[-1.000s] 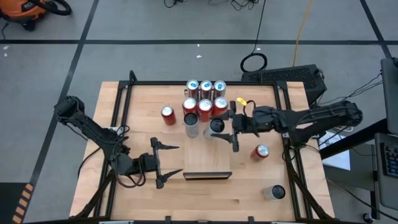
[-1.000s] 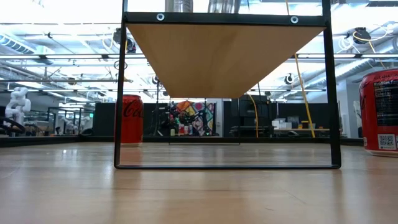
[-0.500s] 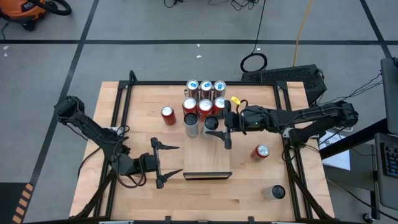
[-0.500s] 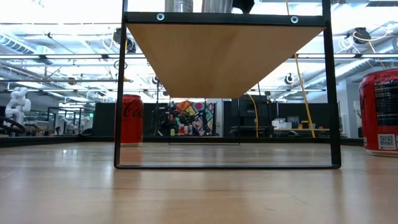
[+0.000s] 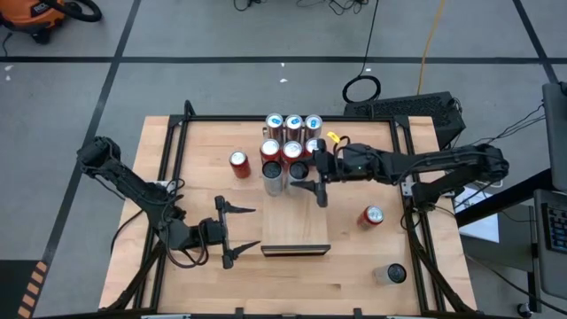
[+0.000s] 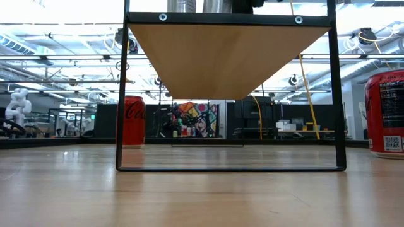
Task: Place canned beverage on shelf
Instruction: Put the top white yellow soda can on the shelf aligned with the other white yellow soda can
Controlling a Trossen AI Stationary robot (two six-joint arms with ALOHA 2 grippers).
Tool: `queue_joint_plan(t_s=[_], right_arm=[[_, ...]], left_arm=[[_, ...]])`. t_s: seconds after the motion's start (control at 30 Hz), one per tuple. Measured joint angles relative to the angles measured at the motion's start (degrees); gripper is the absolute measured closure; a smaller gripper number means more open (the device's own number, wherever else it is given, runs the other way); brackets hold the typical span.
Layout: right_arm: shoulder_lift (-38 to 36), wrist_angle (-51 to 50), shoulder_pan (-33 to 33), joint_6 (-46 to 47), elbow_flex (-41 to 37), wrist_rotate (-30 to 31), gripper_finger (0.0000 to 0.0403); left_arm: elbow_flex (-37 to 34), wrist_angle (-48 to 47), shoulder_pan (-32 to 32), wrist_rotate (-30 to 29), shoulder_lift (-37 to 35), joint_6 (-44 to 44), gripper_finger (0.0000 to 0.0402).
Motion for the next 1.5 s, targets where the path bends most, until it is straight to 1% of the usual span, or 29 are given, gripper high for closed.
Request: queue_joint_plan(t_s=[0.23, 1.0, 1.33, 1.5], right_arm=[[1.30, -0.37, 0.02, 0.14, 0.00, 0.08, 0.0169], [1.30, -0.68, -0.04, 0.12, 0.00, 0.30, 0.0169], [1.30, -0.58, -0.04, 0.12, 0.00, 0.37, 0.0131], [1.20, -0.06, -0.04, 0.14, 0.08, 0.38, 0.0120]], left_arm=[[0.00, -0.37, 0.00, 0.00, 0.00, -0.04, 0.0008], [0.00, -0.83, 0.00, 0.00, 0.00, -0.19, 0.0008], [0.00, -0.75, 0.00, 0.00, 0.00, -0.15, 0.0008], [0.00, -0.69, 0.00, 0.00, 0.00, -0.17, 0.0008]])
